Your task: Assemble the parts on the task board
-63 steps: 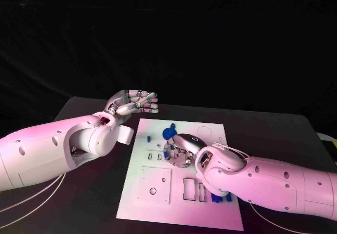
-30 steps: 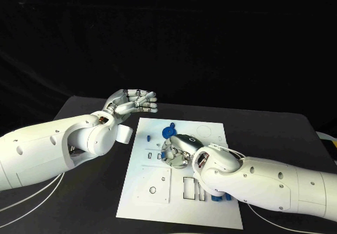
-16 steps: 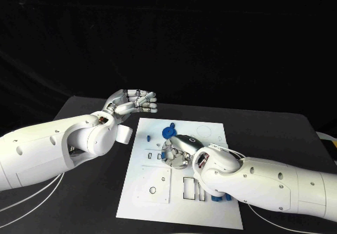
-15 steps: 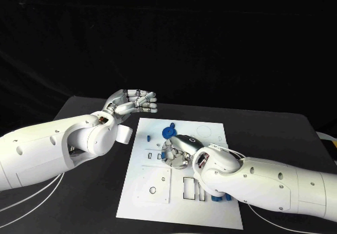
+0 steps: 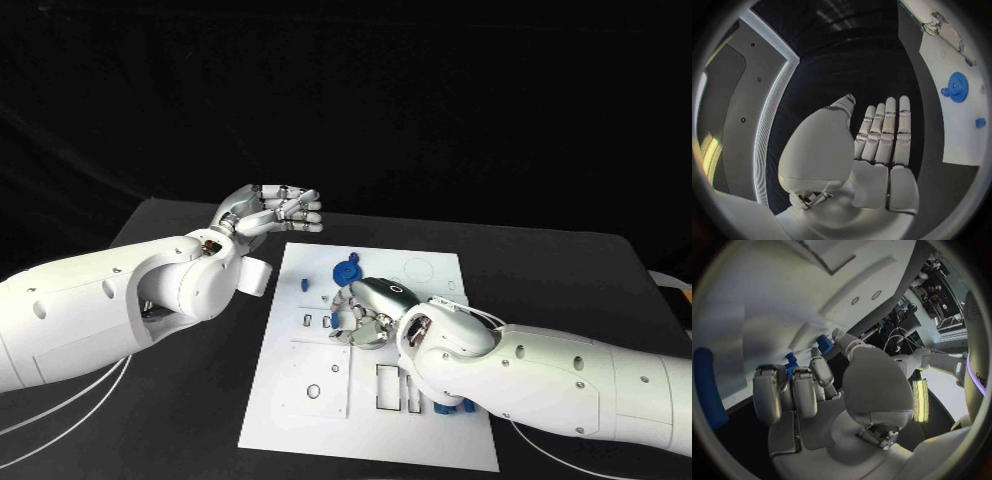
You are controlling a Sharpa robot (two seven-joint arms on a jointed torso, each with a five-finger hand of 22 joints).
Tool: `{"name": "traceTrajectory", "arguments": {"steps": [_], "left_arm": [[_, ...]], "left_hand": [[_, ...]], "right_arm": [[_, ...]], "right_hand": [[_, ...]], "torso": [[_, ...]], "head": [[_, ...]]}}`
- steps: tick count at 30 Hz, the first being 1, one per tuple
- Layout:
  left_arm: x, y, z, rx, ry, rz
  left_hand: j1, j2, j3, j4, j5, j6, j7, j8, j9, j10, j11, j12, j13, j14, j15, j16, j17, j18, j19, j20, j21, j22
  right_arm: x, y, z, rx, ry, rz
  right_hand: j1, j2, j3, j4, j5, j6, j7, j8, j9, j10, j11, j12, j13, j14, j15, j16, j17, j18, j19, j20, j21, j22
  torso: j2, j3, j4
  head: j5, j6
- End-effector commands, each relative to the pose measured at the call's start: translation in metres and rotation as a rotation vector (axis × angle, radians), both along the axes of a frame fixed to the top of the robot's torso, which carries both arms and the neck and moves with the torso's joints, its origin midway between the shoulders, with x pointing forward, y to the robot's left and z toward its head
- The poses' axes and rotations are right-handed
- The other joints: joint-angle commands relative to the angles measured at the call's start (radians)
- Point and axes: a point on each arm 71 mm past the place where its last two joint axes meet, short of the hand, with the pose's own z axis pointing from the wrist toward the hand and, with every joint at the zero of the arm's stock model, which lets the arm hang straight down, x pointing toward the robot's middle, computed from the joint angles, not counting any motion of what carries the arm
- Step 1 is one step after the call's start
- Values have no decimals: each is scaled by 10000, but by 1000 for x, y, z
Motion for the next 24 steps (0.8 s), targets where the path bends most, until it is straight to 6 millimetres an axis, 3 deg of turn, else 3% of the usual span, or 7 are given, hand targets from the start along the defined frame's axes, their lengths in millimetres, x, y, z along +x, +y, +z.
{"name": "traceTrajectory", "arguments": {"steps": [1,8,13,15,16,18,24], "left_arm": [[0,-2,-1,229,83,-351],[2,-1,-8,1608,444,-879],[3,-2,-19,3409,1024,-1618],[3,-4,-23,4251,1235,-1965],[3,-5,-25,4693,1326,-2131],[2,-7,-30,5780,1513,-2485],[0,-14,-41,8742,2063,-3252]], "left_hand": [[34,-59,-12,16,-25,-21,22,-9,1,96,-23,-38,-1,-73,18,-32,28,125,-30,-1,84,-6],[-713,-99,-503,29,-34,144,-206,106,58,922,-327,239,156,1018,-372,731,597,145,963,-406,941,356],[-1339,115,-751,59,-17,777,-637,525,388,2197,-857,1211,796,3109,-1094,3477,2450,94,2346,-1196,2924,1417],[-1463,166,-835,88,14,787,-770,786,632,2303,-1056,2053,1478,3698,-1296,6170,4832,102,2459,-1405,4181,2210],[-1637,240,-929,51,24,717,-848,1158,923,2104,-1144,2927,2192,4006,-1334,8117,6867,13,2454,-1501,5415,3364],[-1876,309,-1096,64,12,373,-927,2072,1571,1404,-1267,4978,3794,4430,-1399,9822,8760,-223,2657,-1506,7512,5835],[-2300,532,-1331,91,8,20,-1315,3918,2914,1352,-1580,8700,6828,4988,-1713,10665,9833,-655,3762,-1708,9572,8884]], "right_arm": [[-2,-4,7,796,-539,-17],[-5,-30,27,2364,-1054,-185],[1,-61,48,3590,-664,-434],[6,-75,55,3984,-291,-768],[8,-81,58,4154,-102,-951],[13,-97,65,4466,240,-1370],[28,-134,80,4790,626,-2321]], "right_hand": [[40,-46,-350,133,-24,-212,49,-131,-54,-7,49,8,59,797,126,-25,1498,-42,180,105,-32,1708],[391,207,-1337,519,166,-254,97,-184,-80,-48,100,45,49,796,183,-23,1504,-53,222,174,0,1758],[824,581,-1270,544,348,-33,39,-81,-50,-99,48,-1,-22,770,143,-57,1399,-9,119,151,-146,1653],[898,633,-1244,567,651,27,21,-54,-47,-129,28,-33,-59,756,123,-78,1344,5,83,131,-197,1618],[904,640,-1242,575,693,40,16,-47,-45,-138,24,-42,-71,753,119,-84,1329,6,80,128,-203,1615],[915,649,-1239,591,768,81,4,-24,-39,-138,14,-44,-73,755,110,-83,1338,11,69,120,-220,1604],[919,660,-1235,601,802,98,-1,-14,-37,-137,8,-45,-74,759,106,-77,1357,4,85,116,-201,1622]], "torso": [[-16,7,13],[-68,12,-25],[-155,40,-55],[-187,51,-61],[-206,59,-67],[-262,77,-82],[-392,157,-69]], "head": [[2,-8],[50,9],[81,-21],[71,-29],[71,-33],[101,-71],[106,-155]]}}
